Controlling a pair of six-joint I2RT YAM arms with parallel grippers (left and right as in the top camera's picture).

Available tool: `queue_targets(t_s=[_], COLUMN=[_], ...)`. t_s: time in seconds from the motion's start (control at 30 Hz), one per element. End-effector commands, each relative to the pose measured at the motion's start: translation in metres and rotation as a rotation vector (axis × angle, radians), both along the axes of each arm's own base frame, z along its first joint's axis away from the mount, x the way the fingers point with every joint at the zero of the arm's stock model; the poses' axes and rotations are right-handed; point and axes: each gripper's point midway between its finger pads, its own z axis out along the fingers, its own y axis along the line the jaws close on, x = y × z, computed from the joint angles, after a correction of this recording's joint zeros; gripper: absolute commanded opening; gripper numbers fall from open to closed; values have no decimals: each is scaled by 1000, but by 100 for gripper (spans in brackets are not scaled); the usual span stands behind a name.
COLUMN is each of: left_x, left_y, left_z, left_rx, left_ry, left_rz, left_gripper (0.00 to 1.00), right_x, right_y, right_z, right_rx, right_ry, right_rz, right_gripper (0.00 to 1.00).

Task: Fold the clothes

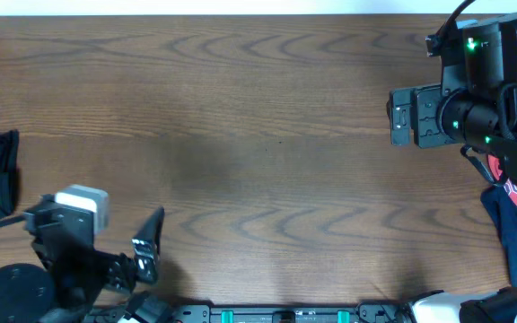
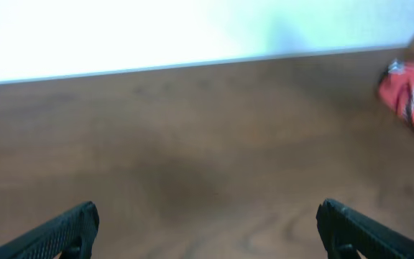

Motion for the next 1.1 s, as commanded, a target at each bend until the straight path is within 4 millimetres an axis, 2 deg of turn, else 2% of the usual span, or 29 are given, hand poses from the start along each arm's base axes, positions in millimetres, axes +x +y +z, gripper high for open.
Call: queue_targets(t_s=[0.0, 0.07, 0.2, 0.27, 0.37, 0.47, 0.6, 0.83, 1.07], left_x=[14, 20, 21, 17, 6, -2, 0, 30, 57], left_y=[18, 29, 60, 69, 72, 70, 67, 66, 64], left_z=[24, 40, 61, 63, 56, 37, -1, -89, -154], left_rx=[17, 11, -29, -40, -55, -72, -97, -194, -230], left_ry=[-114, -187, -299, -336, -376, -409, -444, -413, -361], left_rz=[121, 187, 376, 425, 440, 431, 419, 439, 442], left_gripper=[98, 98, 98, 98, 98, 98, 98, 98, 98], right_x=[0, 0, 0, 0, 0, 0, 0, 0, 0], right_y=[-1, -1, -1, -1, -1, -1, -1, -1, -1], right_z=[-1, -1, -1, -1, -1, -1, -1, -1, -1], right_rx=[-7, -7, -7, -7, -7, -7, -7, -7, -7], right_ry=[1, 1, 1, 1, 1, 1, 1, 1, 1], right_rz=[-15, -15, -15, -15, -15, -15, -15, -15, -15], right_gripper=[99, 99, 99, 99, 99, 99, 99, 99, 99])
